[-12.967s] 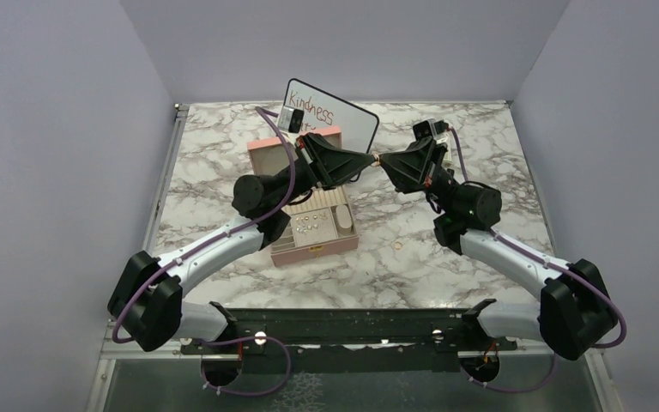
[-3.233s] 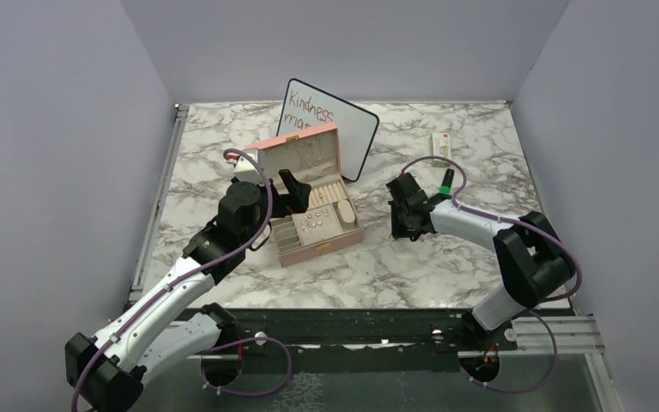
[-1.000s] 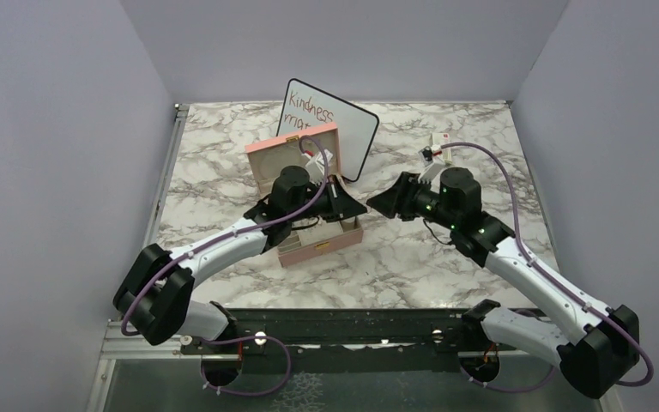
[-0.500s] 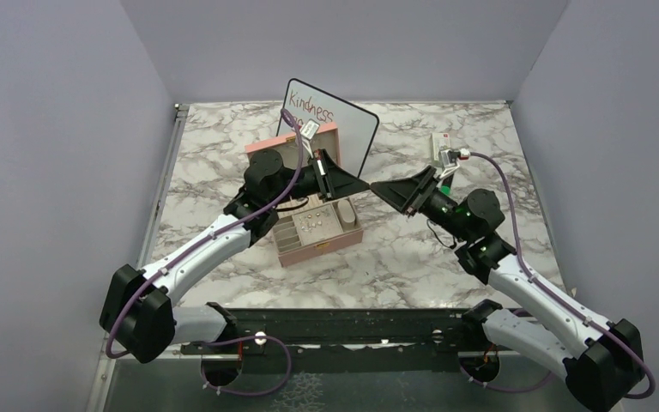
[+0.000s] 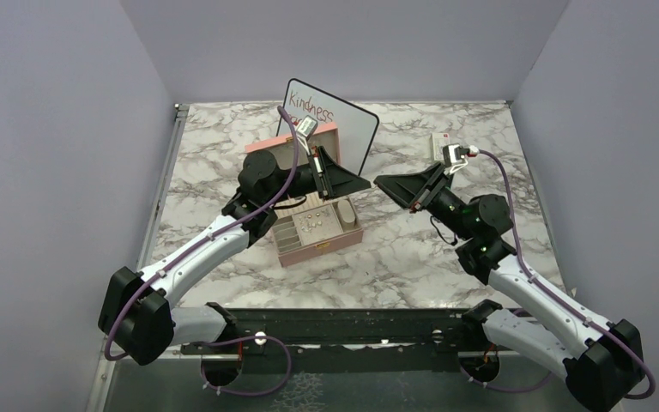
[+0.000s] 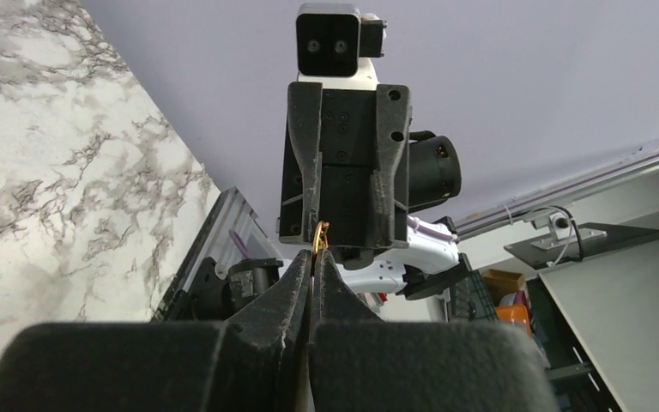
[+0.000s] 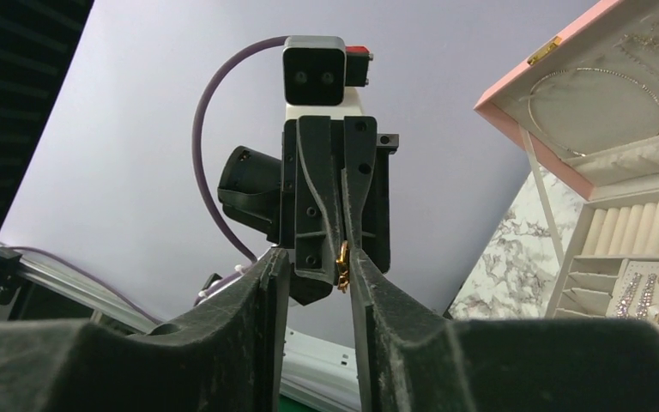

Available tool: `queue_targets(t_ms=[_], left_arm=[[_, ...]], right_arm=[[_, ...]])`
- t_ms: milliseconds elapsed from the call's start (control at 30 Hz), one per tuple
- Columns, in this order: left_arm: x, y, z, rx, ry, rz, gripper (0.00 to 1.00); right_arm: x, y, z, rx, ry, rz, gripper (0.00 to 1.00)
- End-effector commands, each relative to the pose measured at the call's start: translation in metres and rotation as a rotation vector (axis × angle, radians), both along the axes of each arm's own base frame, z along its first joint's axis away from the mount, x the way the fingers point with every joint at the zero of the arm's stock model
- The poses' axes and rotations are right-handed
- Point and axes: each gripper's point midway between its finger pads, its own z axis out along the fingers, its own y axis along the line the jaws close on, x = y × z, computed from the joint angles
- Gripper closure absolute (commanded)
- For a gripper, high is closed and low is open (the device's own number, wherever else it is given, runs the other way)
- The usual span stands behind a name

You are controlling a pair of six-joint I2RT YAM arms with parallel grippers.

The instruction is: Organize the mixed jewelry

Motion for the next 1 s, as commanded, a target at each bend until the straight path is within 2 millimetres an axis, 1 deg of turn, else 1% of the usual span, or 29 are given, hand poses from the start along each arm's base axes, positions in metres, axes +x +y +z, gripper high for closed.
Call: queue_targets(t_ms=[0, 67, 267, 467, 600, 733, 767, 867, 933, 967], left_arm=[[-0.009, 0.005, 0.022, -0.055, -0.044, -0.018, 1.00], [-0.009, 0.005, 0.022, -0.060, -0.041, -0.015, 1.00], [-0.006, 0.005, 0.021, -0.068, -0.032, -0.005, 1.00], [-0.005, 0.005, 0.016, -0.065, -0.020, -0.001, 1.00], [-0.004, 0.005, 0.012, -0.062, -0.011, 0.005, 1.00], [-0.003, 0.006, 0.011, -0.061, -0.018, 0.018, 1.00], [-0.002, 0.007, 0.010, -0.058, -0.023, 0.024, 0.96], [0.004, 0.018, 0.000, -0.052, -0.021, 0.090, 0.71], [0.007, 0.030, -0.006, -0.052, -0.026, 0.158, 0.51], [0.011, 0.036, -0.012, -0.044, -0.020, 0.193, 0.44]], right_arm=[[-0.007, -0.002, 0.008, 0.033, -0.041, 0.019, 0.66], [-0.007, -0.002, 0.007, 0.034, -0.040, 0.020, 0.69], [-0.006, -0.001, 0.001, 0.024, -0.025, 0.022, 0.71], [-0.004, 0.000, 0.001, 0.023, -0.022, 0.019, 0.84], [-0.002, 0.001, 0.002, 0.018, -0.023, 0.021, 0.90], [0.002, 0.003, -0.001, -0.006, -0.005, 0.016, 0.96], [0.003, 0.003, -0.003, -0.015, 0.002, 0.010, 0.96], [0.014, 0.005, -0.014, -0.077, 0.060, -0.022, 0.97], [0.022, 0.008, -0.026, -0.148, 0.106, -0.035, 0.97], [0.025, 0.010, -0.031, -0.181, 0.124, -0.036, 0.97]])
